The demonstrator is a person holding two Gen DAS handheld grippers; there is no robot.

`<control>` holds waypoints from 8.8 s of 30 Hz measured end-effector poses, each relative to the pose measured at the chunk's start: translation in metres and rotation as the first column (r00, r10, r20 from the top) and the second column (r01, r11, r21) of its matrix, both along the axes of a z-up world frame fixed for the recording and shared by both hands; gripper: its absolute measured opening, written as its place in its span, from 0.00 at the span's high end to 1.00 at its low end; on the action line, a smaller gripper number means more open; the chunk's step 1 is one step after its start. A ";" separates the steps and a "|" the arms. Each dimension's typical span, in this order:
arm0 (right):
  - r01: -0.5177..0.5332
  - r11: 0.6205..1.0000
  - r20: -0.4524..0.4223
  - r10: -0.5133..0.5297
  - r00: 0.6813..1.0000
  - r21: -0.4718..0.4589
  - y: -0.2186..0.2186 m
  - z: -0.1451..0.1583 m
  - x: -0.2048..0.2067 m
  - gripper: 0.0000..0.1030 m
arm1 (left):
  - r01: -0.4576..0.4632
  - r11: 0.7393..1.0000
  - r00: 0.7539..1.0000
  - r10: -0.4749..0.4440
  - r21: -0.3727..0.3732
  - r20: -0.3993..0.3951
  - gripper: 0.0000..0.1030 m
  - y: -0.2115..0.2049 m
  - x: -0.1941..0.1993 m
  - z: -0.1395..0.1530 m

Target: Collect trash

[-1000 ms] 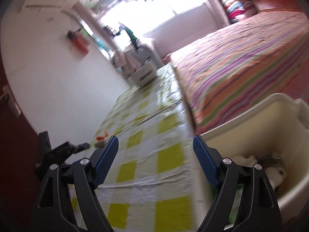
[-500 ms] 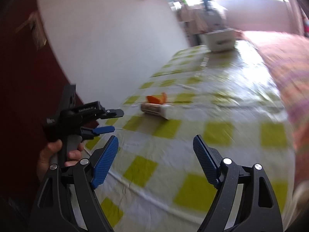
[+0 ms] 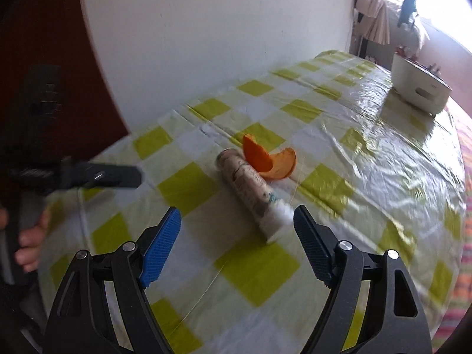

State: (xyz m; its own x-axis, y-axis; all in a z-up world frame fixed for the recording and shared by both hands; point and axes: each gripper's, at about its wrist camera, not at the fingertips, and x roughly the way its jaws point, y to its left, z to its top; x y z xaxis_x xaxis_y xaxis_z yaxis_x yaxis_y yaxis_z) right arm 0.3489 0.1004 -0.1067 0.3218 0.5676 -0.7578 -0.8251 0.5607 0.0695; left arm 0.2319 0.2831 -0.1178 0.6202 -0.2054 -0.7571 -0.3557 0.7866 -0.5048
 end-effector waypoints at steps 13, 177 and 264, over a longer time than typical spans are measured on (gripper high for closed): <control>-0.066 0.975 -0.100 0.046 0.994 -0.210 0.030 -0.041 0.025 0.67 | -0.051 0.999 0.999 0.051 -0.014 -0.007 0.28 0.025 0.016 0.002; 0.756 0.152 -0.218 -0.905 0.365 0.636 -0.473 -0.013 -0.279 0.47 | 0.686 0.546 0.579 -0.810 0.481 0.094 0.40 -0.460 -0.093 0.043; 0.742 0.186 -0.165 -0.913 0.372 0.644 -0.436 -0.042 -0.374 0.06 | 0.303 0.714 0.818 -0.535 0.632 0.213 0.29 -0.393 -0.271 0.060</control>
State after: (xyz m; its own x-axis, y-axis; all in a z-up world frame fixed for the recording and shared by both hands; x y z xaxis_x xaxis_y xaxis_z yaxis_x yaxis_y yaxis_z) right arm -0.0249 -0.3357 -0.1487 0.9634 0.0863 -0.2537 0.0701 0.8327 0.5493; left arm -0.0391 -0.1095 -0.0574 0.8156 -0.1362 -0.5623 0.1946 0.9798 0.0449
